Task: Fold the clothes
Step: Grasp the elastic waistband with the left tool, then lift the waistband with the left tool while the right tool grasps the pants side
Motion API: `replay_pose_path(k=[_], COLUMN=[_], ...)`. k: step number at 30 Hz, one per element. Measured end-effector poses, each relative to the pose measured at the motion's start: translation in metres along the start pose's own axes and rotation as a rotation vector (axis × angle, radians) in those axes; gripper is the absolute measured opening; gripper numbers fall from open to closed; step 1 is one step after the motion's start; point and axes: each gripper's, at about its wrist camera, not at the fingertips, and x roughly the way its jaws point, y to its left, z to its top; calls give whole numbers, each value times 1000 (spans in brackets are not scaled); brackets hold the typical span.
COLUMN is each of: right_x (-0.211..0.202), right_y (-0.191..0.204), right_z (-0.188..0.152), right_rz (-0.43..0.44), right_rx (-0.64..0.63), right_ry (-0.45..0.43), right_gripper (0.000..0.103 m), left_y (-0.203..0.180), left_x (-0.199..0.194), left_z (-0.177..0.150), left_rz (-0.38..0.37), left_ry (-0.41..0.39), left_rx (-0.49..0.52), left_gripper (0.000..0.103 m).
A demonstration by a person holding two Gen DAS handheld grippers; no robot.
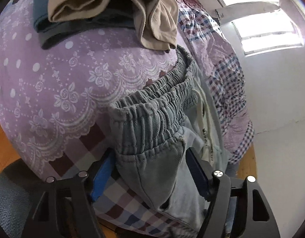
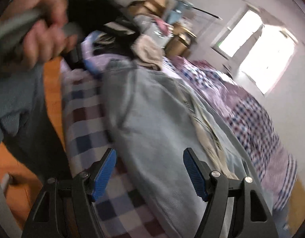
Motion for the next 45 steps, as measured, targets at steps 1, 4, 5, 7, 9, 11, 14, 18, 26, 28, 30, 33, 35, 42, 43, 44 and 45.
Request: replay_pose_path(k=[1, 4, 5, 7, 9, 11, 14, 18, 26, 28, 30, 33, 35, 42, 43, 44, 45], right_x=[2, 9, 12, 17, 22, 26, 34, 44, 37, 31, 27, 24, 23, 25, 26, 28, 30], right_y=[5, 16, 19, 22, 25, 29, 35, 39, 12, 1, -6, -10, -8, 1, 4, 5, 7], right_z=[0, 1, 2, 3, 4, 6, 7, 8, 23, 29, 32, 34, 33, 28, 27, 26, 24], right_rz=[-9, -49, -62, -84, -100, -110, -116, -121, -92, -91, -87, -74, -68, -81, -86, -91, -96], right_rx=[-22, -81, -100, -110, -123, -148, -179, -208, -67, -25, -2, 16, 12, -15, -24, -32, -38], right_ry=[-3, -13, -17, -26, -31, -37, -31, -26, -44, -62, -76, -83, -84, -82, -79, -72, -64], right_gripper=[73, 73, 73, 73, 73, 73, 65, 54, 14, 14, 14, 14, 14, 15, 16, 20, 24], left_y=[-1, -4, -4, -5, -4, -3, -4, -5, 1, 1, -2, -7, -10, -15, -14, -14, -13], left_x=[-1, -4, -5, -8, -12, -15, -13, -9, 2, 8, 11, 16, 17, 13, 12, 12, 11], left_z=[0, -2, -2, -1, -1, 0, 2, 1, -5, -7, -9, -11, -12, -9, -8, -8, -7], left_rz=[-11, -50, -67, -116, -167, -219, -264, -279, -181, -148, -131, -127, -135, -150, -150, -153, -157], left_ry=[0, -3, -4, -12, -22, -28, -28, -20, 8, 26, 33, 22, 7, -24, -26, -25, -25], left_rx=[3, 14, 12, 5, 1, -4, -8, -11, -34, -35, -20, 1, 8, 35, 36, 34, 32], left_gripper=[75, 75, 75, 75, 75, 75, 75, 75, 75, 75, 75, 75, 75, 52, 51, 44, 43])
